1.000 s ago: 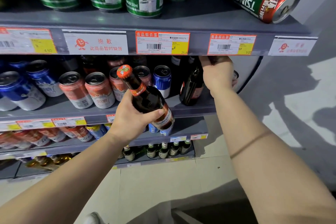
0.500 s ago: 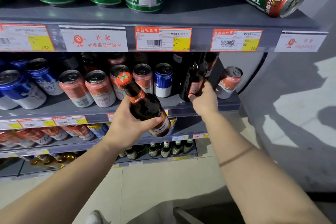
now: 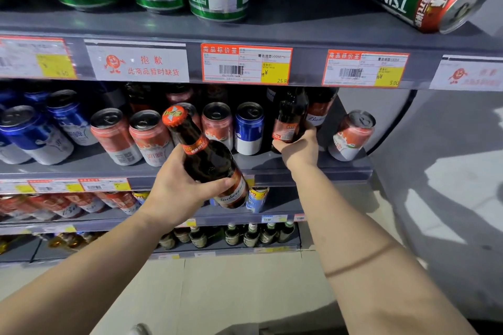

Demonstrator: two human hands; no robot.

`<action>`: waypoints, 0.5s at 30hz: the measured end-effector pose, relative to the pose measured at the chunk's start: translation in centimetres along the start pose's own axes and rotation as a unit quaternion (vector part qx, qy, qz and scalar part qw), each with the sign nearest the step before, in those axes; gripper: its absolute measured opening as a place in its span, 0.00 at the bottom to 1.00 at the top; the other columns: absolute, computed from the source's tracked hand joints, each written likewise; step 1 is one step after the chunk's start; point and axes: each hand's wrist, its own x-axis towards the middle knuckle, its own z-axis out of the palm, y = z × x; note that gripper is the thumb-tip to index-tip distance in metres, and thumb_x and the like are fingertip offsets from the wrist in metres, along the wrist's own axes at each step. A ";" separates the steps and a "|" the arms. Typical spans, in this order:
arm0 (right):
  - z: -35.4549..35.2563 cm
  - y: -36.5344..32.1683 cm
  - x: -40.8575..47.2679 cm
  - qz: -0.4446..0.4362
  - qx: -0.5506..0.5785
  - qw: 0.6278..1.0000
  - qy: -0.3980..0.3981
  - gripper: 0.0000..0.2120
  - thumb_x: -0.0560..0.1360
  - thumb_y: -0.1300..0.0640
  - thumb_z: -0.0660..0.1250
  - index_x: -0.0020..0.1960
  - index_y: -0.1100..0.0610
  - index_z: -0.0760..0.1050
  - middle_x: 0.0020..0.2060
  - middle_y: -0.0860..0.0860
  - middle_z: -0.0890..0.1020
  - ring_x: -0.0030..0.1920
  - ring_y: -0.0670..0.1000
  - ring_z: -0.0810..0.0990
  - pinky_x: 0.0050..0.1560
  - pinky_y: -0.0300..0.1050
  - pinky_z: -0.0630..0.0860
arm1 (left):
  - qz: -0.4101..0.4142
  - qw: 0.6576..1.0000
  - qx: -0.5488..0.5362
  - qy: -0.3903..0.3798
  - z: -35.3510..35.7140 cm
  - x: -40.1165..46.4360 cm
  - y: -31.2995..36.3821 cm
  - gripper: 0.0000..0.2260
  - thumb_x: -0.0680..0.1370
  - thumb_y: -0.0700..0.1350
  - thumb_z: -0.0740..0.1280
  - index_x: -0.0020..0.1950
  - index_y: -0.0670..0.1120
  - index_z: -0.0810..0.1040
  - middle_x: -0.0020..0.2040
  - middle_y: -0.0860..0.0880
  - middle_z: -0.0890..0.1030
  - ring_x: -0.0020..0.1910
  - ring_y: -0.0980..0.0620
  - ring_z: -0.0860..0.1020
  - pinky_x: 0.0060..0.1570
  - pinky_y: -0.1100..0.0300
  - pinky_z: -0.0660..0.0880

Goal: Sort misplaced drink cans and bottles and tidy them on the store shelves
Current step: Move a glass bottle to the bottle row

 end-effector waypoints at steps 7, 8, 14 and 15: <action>1.0 0.0 0.8 0.016 0.039 0.999 -0.012 0.33 0.67 0.57 0.77 0.68 0.58 0.67 0.62 0.56 0.77 0.60 0.56 0.78 0.60 0.44 0.72 | 0.006 1.000 -0.011 -0.009 0.0 0.3 0.4 0.22 0.67 0.39 0.79 0.54 0.52 0.73 0.50 0.56 0.81 0.49 0.69 0.78 0.42 0.77 0.72; 0.9 0.2 0.9 0.007 0.051 0.999 -0.017 0.34 0.68 0.60 0.76 0.70 0.57 0.65 0.63 0.55 0.78 0.62 0.55 0.77 0.61 0.43 0.71 | 0.006 1.000 -0.010 -0.010 -0.1 0.3 0.4 0.22 0.66 0.39 0.78 0.53 0.53 0.72 0.50 0.56 0.81 0.49 0.69 0.78 0.42 0.77 0.72; 1.5 0.4 1.2 -0.018 -0.014 0.999 -0.028 0.37 0.65 0.54 0.79 0.70 0.55 0.67 0.65 0.55 0.74 0.61 0.57 0.77 0.63 0.49 0.73 | 0.001 1.000 -0.011 0.004 -0.4 0.5 0.3 0.22 0.67 0.39 0.78 0.52 0.56 0.72 0.49 0.57 0.80 0.48 0.70 0.78 0.41 0.77 0.72; 1.6 0.4 1.1 -0.010 -0.032 0.999 -0.016 0.38 0.64 0.52 0.79 0.69 0.57 0.67 0.65 0.57 0.73 0.60 0.58 0.77 0.62 0.50 0.74 | 0.000 1.000 -0.010 0.005 -0.4 0.6 0.3 0.22 0.67 0.40 0.78 0.52 0.56 0.72 0.49 0.57 0.80 0.48 0.70 0.78 0.41 0.77 0.72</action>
